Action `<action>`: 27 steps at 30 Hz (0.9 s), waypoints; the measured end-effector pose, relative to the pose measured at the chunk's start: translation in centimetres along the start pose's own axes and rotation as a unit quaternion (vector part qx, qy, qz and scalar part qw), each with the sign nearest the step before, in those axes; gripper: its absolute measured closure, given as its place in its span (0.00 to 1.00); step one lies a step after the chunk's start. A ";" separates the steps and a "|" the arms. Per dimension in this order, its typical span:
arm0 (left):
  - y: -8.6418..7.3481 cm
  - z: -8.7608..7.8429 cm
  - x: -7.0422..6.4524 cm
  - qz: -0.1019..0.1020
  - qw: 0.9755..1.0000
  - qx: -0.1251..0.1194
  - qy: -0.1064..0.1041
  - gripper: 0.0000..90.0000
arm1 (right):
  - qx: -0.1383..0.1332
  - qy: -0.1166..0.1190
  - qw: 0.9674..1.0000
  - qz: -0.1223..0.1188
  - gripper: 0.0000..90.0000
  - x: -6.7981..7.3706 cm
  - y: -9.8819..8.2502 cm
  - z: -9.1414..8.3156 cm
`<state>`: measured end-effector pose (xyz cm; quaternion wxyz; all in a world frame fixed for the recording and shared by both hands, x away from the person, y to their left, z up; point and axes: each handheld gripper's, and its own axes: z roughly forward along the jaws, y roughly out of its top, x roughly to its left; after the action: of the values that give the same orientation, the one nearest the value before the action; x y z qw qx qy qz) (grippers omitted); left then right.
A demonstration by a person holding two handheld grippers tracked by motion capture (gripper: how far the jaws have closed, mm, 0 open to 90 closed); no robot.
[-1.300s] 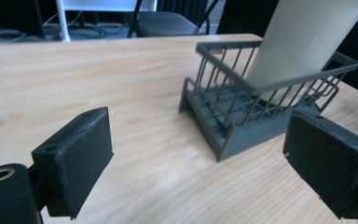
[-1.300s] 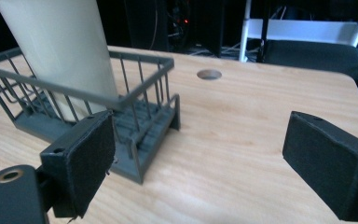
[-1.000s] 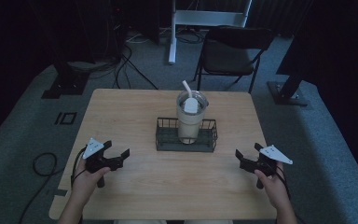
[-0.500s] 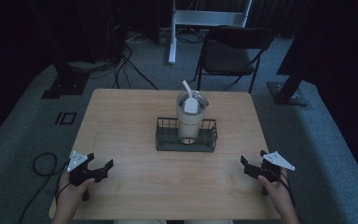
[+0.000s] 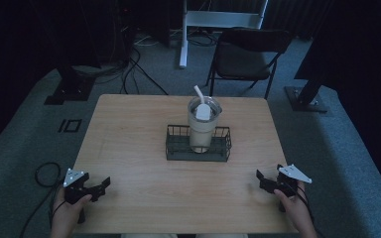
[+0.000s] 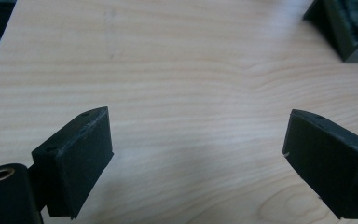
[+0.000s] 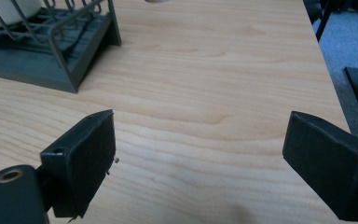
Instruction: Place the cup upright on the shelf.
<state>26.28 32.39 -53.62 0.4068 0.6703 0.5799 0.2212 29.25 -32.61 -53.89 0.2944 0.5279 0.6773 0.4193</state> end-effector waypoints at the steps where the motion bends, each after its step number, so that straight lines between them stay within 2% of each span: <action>1: -0.2 0.0 0.2 -0.004 1.000 0.002 0.005 0.10 | 0.004 -0.005 1.000 0.004 0.10 -0.1 -0.2 -0.1; 3: -0.4 0.0 0.5 -0.010 1.000 0.009 0.010 0.10 | 0.007 -0.006 1.000 0.003 0.10 -0.1 -0.3 -0.1; 5: -0.7 0.0 0.8 -0.007 0.999 0.018 0.027 0.10 | 0.025 -0.011 1.000 -0.006 0.10 -0.1 -0.8 0.0; 6: -0.8 0.0 1.0 -0.015 0.999 0.023 0.029 0.10 | 0.025 -0.011 1.000 -0.006 0.10 -0.1 -0.8 0.0; 7: -0.8 -0.1 1.1 -0.025 0.999 0.018 0.033 0.10 | 0.032 -0.004 0.999 -0.002 0.10 -0.1 -0.8 0.0; 10: -0.8 -0.3 1.5 -0.028 0.998 0.021 0.057 0.10 | 0.041 -0.007 0.999 -0.001 0.10 0.0 -0.9 -0.1; 13: -0.9 -0.4 1.7 -0.039 0.997 0.027 0.058 0.10 | 0.067 -0.008 0.998 -0.007 0.10 0.0 -1.0 0.0; 16: -1.0 -0.3 1.6 -0.044 0.997 0.042 0.054 0.10 | 0.075 -0.006 0.997 -0.009 0.10 0.1 -1.0 0.0; 22: -0.8 -0.1 1.4 -0.027 0.996 0.050 0.062 0.10 | 0.090 -0.007 0.996 -0.015 0.10 0.2 -0.9 0.3; 24: -0.8 0.1 1.2 -0.015 0.996 0.056 0.068 0.10 | 0.097 -0.002 0.995 -0.021 0.10 0.3 -0.9 0.5; 25: -0.8 0.2 1.1 -0.008 0.995 0.060 0.074 0.10 | 0.113 0.005 0.993 -0.030 0.10 0.4 -0.9 0.7; 26: -0.8 0.3 0.9 0.001 0.995 0.065 0.081 0.10 | 0.113 0.005 0.993 -0.030 0.10 0.4 -0.9 0.7; 27: -0.8 0.4 0.7 0.012 0.994 0.070 0.087 0.10 | 0.125 0.010 0.992 -0.034 0.10 0.5 -0.9 0.9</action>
<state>26.26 32.94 -54.57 0.3043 0.6824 0.6187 0.2428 29.47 -32.01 -55.06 0.2334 0.5328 0.7448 0.3268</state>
